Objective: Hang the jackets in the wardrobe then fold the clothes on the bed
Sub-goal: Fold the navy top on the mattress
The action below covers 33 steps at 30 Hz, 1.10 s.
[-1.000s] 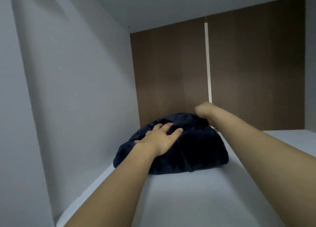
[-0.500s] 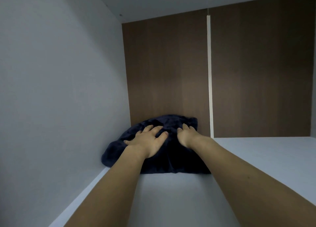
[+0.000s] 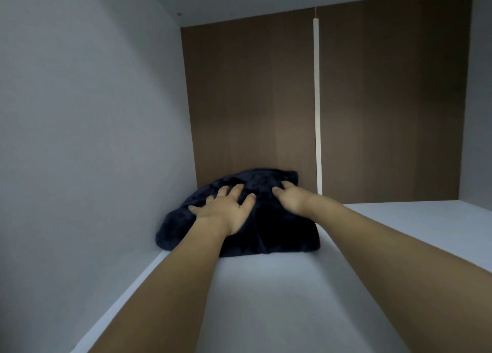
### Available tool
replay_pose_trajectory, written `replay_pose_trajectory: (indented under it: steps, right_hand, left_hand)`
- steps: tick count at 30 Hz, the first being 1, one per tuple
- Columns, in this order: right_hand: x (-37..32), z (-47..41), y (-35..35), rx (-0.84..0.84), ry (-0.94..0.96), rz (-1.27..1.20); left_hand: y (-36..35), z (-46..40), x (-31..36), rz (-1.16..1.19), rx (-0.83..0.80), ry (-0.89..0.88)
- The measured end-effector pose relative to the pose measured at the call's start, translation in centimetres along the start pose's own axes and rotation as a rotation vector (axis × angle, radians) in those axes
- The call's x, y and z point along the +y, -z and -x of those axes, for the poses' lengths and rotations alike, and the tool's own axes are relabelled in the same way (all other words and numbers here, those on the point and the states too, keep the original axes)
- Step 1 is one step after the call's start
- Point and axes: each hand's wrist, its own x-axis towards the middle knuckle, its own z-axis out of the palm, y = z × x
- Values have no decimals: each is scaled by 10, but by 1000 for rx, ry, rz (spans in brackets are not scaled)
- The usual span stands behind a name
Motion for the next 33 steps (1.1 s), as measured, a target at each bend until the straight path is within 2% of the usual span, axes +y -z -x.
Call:
replay_pose_trajectory:
  steps: [4, 9, 15, 20, 25, 30, 33]
  right_hand:
    - [16, 44, 38, 107, 61, -32]
    - [47, 111, 83, 312, 72, 234]
    - [95, 197, 136, 388, 42, 484]
    - [135, 264, 171, 439, 21, 495]
    - [167, 344, 196, 503, -104, 462]
    - [175, 442, 214, 668, -158, 540]
    - [172, 509, 213, 857, -72, 565]
  left_hand:
    - [14, 25, 23, -49, 214, -80]
    - [22, 67, 87, -20, 425, -286]
    - [14, 122, 167, -105, 463, -498]
    - [0, 170, 226, -86, 453, -585]
    - [-4, 225, 274, -63, 481, -700]
    - [2, 283, 318, 82, 588, -876]
    - [5, 321, 334, 190, 670, -1007]
